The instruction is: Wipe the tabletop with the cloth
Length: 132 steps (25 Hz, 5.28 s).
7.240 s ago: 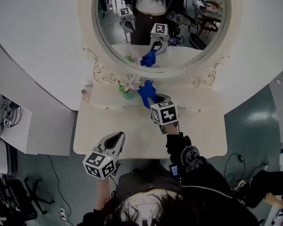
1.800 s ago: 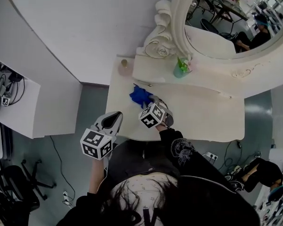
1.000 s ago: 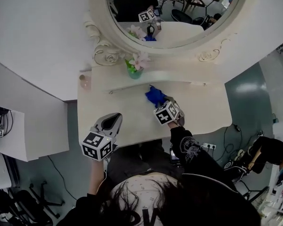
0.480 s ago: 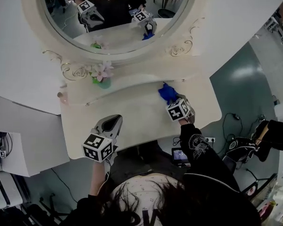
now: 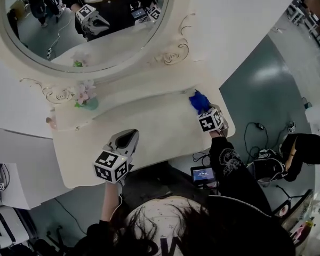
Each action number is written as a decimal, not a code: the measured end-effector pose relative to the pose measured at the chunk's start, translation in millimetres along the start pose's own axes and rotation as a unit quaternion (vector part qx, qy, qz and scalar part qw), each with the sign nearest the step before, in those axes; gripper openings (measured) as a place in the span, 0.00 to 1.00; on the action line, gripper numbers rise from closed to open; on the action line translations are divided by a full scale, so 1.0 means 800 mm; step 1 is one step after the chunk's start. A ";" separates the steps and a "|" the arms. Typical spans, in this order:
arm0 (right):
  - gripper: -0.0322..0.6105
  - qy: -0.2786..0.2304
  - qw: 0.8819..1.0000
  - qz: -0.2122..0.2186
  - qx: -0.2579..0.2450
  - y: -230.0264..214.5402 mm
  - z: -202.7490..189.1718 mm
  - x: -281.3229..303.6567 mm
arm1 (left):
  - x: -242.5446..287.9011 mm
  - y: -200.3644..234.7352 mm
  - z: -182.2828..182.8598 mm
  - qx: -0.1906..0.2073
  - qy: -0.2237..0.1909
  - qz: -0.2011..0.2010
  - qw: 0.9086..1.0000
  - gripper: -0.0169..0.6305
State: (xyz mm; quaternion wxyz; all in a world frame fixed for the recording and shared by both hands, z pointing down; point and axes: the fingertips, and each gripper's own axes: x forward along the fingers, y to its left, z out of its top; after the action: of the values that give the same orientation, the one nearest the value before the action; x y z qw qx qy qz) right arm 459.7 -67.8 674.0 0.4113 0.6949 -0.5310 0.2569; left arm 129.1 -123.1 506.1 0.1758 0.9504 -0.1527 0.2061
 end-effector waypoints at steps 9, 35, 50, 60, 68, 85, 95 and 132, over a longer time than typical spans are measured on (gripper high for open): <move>0.18 0.017 0.998 -0.046 0.041 -0.102 -0.054 0.001 | 0.020 -0.024 -0.007 0.000 0.013 0.006 1.000 0.03; 0.18 -0.091 0.990 0.104 -0.022 0.204 0.114 -0.130 | -0.191 0.072 -0.065 -0.049 -0.027 0.097 0.994 0.03; 0.19 -0.180 0.932 0.278 -0.146 0.627 0.258 -0.226 | -0.391 0.153 -0.146 -0.080 -0.059 0.180 0.979 0.03; 0.19 -0.170 0.883 0.356 -0.253 0.850 0.245 -0.266 | -0.494 0.178 -0.193 -0.103 -0.068 0.232 0.965 0.03; 0.18 -0.127 0.869 0.320 -0.355 0.910 0.198 -0.222 | -0.554 0.188 -0.223 -0.125 -0.070 0.275 0.951 0.03; 0.18 -0.109 0.926 0.267 -0.245 0.777 0.188 -0.171 | -0.460 0.181 -0.182 -0.076 -0.051 0.170 0.981 0.03; 0.18 -0.085 0.957 0.206 -0.183 0.625 0.165 -0.129 | -0.386 0.160 -0.149 -0.060 -0.045 0.134 0.988 0.03; 0.18 0.009 1.000 0.007 -0.024 -0.031 -0.074 -0.038 | -0.013 -0.066 -0.037 -0.022 -0.017 0.027 0.999 0.03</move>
State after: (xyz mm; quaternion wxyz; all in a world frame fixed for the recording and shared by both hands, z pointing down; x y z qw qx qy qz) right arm 478.5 0.3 674.0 0.4312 0.6784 -0.5383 0.2533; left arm 129.6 -61.6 512.6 0.1879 0.9453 -0.1859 0.1912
